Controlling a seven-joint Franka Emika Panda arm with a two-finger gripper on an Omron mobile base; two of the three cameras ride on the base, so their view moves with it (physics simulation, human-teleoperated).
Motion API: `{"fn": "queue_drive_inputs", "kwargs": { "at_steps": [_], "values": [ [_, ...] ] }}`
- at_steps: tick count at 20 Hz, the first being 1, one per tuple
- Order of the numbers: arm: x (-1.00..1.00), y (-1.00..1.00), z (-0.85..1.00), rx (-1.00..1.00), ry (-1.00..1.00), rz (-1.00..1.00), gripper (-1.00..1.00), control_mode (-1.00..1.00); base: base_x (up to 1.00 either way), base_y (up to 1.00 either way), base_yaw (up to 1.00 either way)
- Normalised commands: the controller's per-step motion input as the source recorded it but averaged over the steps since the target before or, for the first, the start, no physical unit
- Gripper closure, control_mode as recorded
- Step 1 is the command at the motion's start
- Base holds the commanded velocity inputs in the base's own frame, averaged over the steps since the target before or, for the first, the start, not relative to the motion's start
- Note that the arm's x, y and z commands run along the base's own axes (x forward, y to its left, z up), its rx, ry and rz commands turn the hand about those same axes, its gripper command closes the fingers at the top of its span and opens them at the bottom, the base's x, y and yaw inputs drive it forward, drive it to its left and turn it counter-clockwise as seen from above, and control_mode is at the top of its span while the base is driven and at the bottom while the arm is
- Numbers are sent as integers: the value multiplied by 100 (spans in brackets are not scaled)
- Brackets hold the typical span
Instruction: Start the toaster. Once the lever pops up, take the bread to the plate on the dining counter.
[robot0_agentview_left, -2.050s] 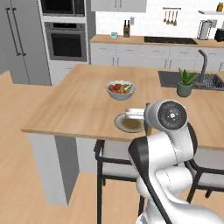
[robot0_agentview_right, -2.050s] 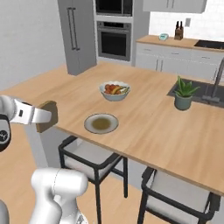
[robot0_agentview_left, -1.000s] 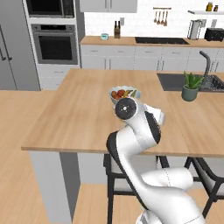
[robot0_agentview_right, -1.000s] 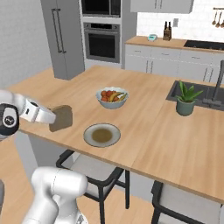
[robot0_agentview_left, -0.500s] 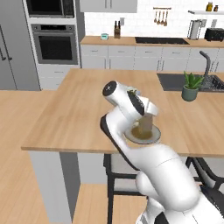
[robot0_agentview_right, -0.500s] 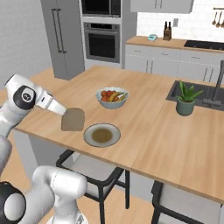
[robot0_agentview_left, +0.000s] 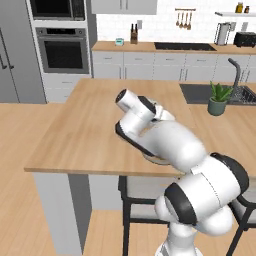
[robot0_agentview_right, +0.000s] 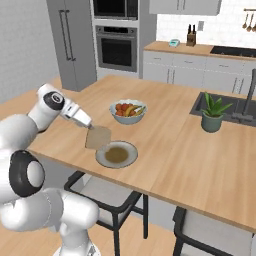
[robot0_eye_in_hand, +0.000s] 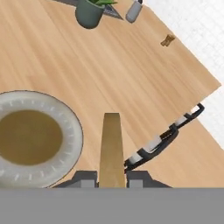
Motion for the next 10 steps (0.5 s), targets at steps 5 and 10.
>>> {"fn": "queue_drive_inputs", "kwargs": {
  "at_steps": [5, 10],
  "values": [
    [46, -11, -51, 0, 3, 0, 100, -100, 0, 0, 0],
    [41, 0, -55, 0, 0, 0, 100, -100, 0, 0, 0]
  ]
}}
